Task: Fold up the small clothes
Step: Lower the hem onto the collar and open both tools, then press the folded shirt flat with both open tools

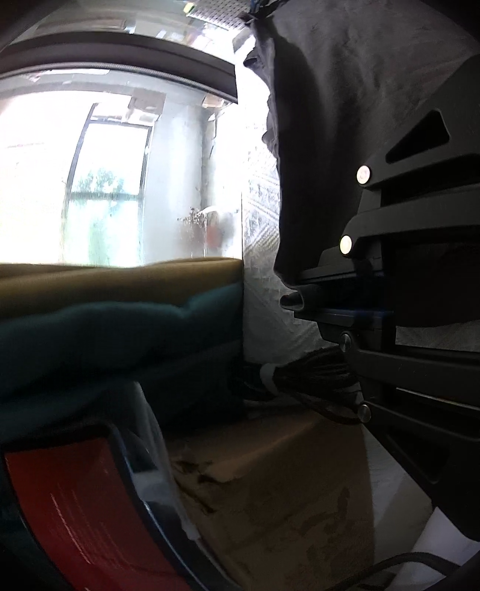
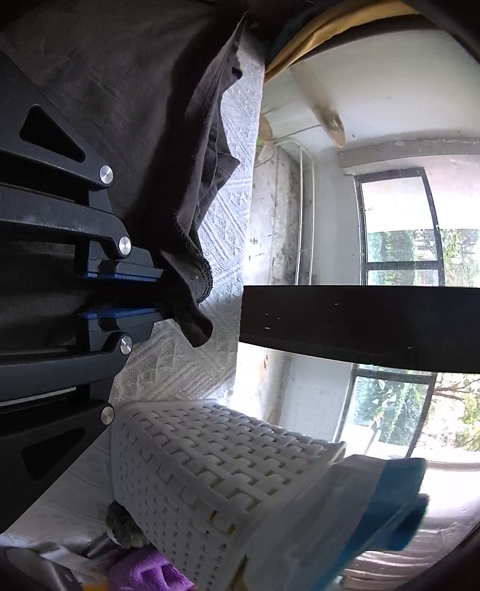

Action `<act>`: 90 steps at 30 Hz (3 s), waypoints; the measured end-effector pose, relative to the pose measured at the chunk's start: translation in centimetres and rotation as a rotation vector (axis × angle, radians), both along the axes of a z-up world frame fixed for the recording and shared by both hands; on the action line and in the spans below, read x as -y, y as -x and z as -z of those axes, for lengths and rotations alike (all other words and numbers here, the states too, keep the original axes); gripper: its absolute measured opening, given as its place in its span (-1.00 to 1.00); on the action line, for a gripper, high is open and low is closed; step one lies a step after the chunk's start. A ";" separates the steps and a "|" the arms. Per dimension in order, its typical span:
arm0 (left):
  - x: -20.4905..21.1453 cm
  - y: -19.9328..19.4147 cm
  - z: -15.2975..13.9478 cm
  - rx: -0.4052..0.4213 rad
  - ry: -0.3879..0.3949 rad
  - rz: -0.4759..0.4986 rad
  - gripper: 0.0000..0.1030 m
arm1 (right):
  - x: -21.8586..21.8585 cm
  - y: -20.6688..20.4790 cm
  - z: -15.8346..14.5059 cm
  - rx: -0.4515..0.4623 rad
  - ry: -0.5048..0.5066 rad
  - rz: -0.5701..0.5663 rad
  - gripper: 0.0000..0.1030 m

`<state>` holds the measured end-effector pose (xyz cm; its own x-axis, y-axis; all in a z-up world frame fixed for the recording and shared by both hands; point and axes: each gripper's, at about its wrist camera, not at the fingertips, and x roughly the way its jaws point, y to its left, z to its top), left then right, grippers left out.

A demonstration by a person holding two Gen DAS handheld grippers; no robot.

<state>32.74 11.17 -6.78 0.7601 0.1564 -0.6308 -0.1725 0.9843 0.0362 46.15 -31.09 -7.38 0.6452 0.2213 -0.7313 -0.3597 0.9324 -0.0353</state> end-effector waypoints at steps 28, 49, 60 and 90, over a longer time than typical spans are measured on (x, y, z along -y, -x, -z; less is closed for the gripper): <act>7.5 -0.7 0.7 -0.213 0.097 0.285 -0.01 | -8.1 2.9 0.4 0.058 0.311 -0.159 0.74; 5.7 -6.9 1.4 -0.204 0.097 0.175 -0.01 | -7.9 -4.2 -1.4 0.103 0.251 -0.096 0.74; 5.0 -5.0 1.2 -0.183 0.098 0.154 -0.01 | -12.0 -0.6 1.6 0.033 0.317 -0.270 0.74; 3.5 -3.5 1.7 -0.177 0.146 0.097 0.00 | -5.2 -3.5 1.1 0.079 0.344 -0.054 0.74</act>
